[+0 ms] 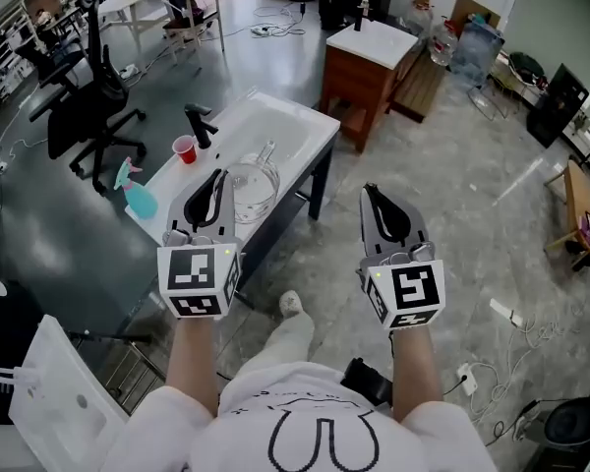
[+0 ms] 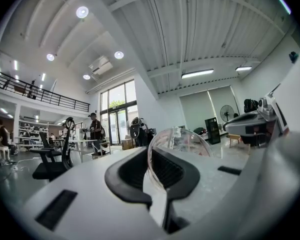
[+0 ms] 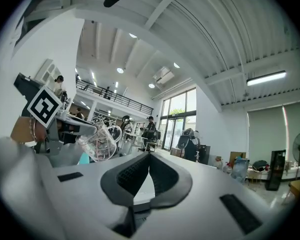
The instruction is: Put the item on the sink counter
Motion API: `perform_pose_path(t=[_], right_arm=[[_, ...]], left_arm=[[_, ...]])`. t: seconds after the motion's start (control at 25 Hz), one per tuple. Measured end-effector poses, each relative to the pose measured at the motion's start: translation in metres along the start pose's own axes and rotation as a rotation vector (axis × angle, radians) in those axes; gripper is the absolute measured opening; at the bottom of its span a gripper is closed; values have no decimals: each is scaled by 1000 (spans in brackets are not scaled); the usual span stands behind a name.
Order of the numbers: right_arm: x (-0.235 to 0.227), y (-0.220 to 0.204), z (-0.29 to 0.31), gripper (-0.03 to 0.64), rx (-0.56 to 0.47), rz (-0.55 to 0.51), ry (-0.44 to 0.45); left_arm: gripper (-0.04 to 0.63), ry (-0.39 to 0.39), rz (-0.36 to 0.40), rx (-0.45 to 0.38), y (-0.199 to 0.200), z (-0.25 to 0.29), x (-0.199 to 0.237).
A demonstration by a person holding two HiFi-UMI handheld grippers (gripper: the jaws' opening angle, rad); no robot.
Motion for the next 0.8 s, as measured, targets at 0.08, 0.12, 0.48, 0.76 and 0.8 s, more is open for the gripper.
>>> perform_pose_path(t=[0.08, 0.12, 0.48, 0.76, 0.8], right_arm=[[-13, -10, 18, 28, 3, 3, 2], [-19, -15, 27, 28, 5, 4, 5], [-60, -69, 156, 28, 51, -13, 114], [-87, -103, 239, 28, 70, -20, 179], [-90, -105, 248, 28, 71, -16, 184]], left_arm=[[32, 2, 0, 2, -6, 22, 1], [32, 4, -2, 3, -10, 34, 3], [32, 58, -33, 59, -57, 158, 35], [32, 104, -50, 100, -88, 233, 59], [32, 106, -55, 104, -90, 240, 62]])
Point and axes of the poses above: the fingertips, and each gripper's own axes: z forward along the fingers, x to its left, y out of its top, the point moved 4 cm from there along -z, backward along the fingers, and after that the axes turned 6 degrees about -x, right-handed, at the moved point
